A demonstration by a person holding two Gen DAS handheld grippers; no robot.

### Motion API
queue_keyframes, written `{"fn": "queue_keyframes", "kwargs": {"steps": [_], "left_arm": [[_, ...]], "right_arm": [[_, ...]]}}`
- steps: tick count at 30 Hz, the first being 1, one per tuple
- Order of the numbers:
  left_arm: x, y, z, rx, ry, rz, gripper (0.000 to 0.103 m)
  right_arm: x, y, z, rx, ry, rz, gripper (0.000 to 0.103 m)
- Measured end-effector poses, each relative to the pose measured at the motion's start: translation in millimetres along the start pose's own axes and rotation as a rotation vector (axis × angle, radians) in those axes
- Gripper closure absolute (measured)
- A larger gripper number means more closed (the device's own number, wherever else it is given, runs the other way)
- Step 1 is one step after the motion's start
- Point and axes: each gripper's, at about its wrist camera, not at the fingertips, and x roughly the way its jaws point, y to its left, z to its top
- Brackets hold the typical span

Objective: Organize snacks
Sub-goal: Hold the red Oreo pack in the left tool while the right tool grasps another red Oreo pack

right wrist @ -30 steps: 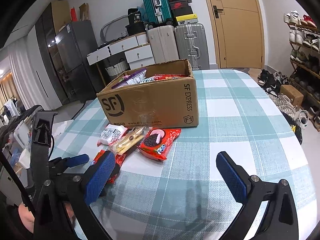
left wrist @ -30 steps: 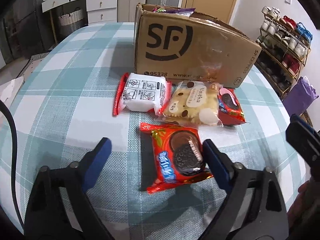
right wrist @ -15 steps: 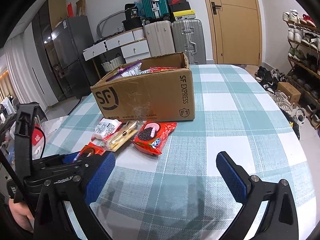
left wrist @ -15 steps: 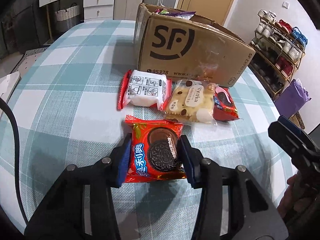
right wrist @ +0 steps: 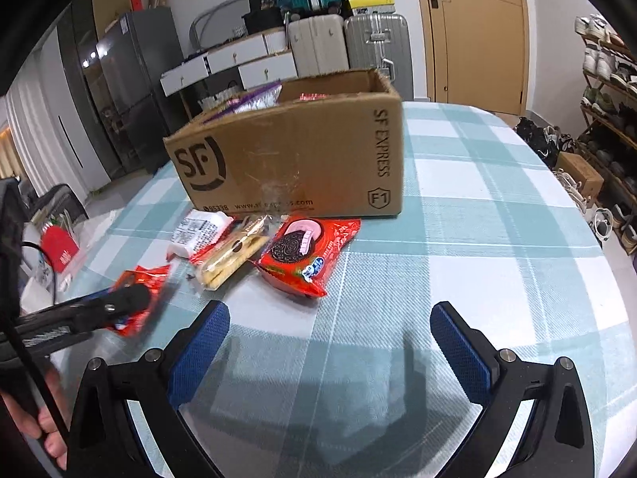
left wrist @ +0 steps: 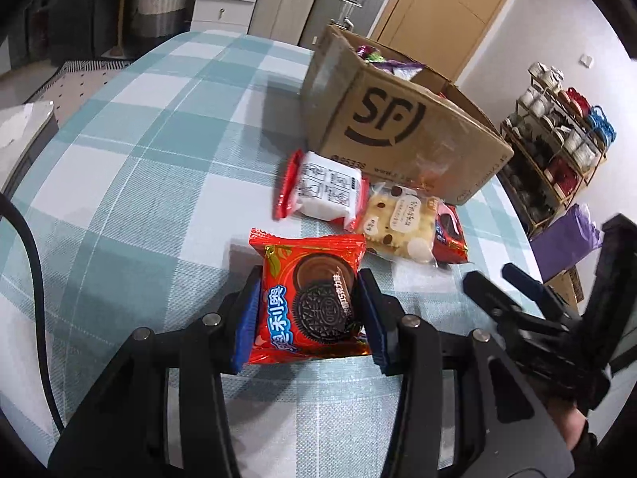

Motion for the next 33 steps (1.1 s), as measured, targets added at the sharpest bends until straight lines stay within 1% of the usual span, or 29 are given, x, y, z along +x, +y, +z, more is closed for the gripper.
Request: {"fn": "queue_keyframes", "kwargs": {"steps": [3, 4, 6, 12, 16, 18, 19, 20, 21, 24, 26, 28, 33], "left_arm": [[-1.2, 2.8, -0.7, -0.005, 0.008, 0.007, 0.06], [-1.2, 3.5, -0.8, -0.006, 0.011, 0.009, 0.06], [-0.8, 5.0, -0.5, -0.009, 0.017, 0.006, 0.06], [3.5, 6.1, 1.0, -0.029, 0.043, -0.014, 0.06], [5.9, 1.6, 0.4, -0.013, 0.054, -0.018, 0.06], [7.2, 0.9, -0.4, -0.009, 0.058, -0.017, 0.06], [7.5, 0.5, -0.6, -0.009, 0.06, -0.016, 0.06], [7.8, 0.5, -0.4, -0.009, 0.063, -0.016, 0.06], [8.2, 0.7, -0.2, -0.011, 0.065, -0.016, 0.06], [9.2, 1.1, -0.2, -0.013, 0.068, -0.012, 0.06], [10.3, 1.9, 0.1, -0.013, 0.069, -0.006, 0.06], [11.0, 2.7, 0.0, -0.014, 0.069, 0.004, 0.06], [10.8, 7.7, 1.0, -0.023, 0.059, 0.02, 0.06]], "right_arm": [[17.1, 8.3, 7.0, -0.032, 0.04, -0.019, 0.0], [20.5, 11.0, 8.7, -0.043, 0.044, -0.041, 0.0], [27.2, 16.7, 14.4, -0.07, 0.055, -0.115, 0.0], [43.1, 25.3, 27.8, -0.083, 0.073, -0.087, 0.001], [57.5, 25.1, 35.2, -0.071, 0.1, -0.078, 0.002], [62.9, 24.0, 39.1, -0.066, 0.107, -0.088, 0.008], [65.1, 23.9, 39.9, -0.066, 0.113, -0.084, 0.02], [67.6, 24.1, 40.4, -0.065, 0.124, -0.075, 0.023], [68.6, 25.8, 40.8, -0.076, 0.123, -0.084, 0.025], [68.2, 29.2, 40.0, -0.103, 0.121, -0.099, 0.037], [64.2, 25.2, 40.5, -0.095, 0.115, -0.078, 0.051], [62.6, 21.5, 40.6, -0.08, 0.114, -0.063, 0.055], [51.5, -3.8, 39.8, 0.015, 0.115, 0.002, 0.056]]}}
